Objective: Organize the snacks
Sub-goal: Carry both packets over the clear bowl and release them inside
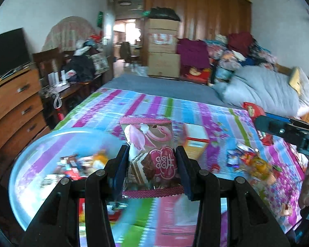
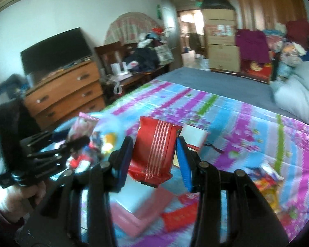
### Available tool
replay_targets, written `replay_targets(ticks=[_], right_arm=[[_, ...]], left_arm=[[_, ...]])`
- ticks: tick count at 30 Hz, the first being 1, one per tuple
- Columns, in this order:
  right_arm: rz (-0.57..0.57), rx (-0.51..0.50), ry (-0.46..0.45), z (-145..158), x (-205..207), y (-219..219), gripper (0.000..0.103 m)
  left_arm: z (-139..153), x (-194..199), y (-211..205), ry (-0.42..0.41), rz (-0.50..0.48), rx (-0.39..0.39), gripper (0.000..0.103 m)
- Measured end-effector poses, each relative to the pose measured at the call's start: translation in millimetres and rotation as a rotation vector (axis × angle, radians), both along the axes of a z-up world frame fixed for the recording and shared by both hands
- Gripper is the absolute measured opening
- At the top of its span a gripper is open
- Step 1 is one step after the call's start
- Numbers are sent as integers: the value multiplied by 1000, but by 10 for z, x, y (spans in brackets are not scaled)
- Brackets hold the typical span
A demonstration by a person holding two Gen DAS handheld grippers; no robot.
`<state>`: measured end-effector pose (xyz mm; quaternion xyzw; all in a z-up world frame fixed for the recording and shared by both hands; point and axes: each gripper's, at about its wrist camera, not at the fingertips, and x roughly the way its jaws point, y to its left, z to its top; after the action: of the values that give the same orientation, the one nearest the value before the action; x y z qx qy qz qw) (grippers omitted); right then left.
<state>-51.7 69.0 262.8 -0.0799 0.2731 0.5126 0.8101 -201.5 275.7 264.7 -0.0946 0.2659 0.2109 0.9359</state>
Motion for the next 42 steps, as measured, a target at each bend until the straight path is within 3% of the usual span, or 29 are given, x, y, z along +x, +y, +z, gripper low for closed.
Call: replay_targets(ticks=[10,15,30,42], right_arm=[[202,-36,49,79,-355,1022,43],[273,-82,97,-30,-471,1401,43],[304,-148,126,-204,-604,1887,44],[300,-159,123,-260,-555,2053,44]], left_arm=[[-63,-673,1217,-12,201,-95,47],[-204,-869,1506,0,245,-138,47],[-420,-823,1756,28,232,-173,47],[-435,-399,1844,62,158,-189,48]])
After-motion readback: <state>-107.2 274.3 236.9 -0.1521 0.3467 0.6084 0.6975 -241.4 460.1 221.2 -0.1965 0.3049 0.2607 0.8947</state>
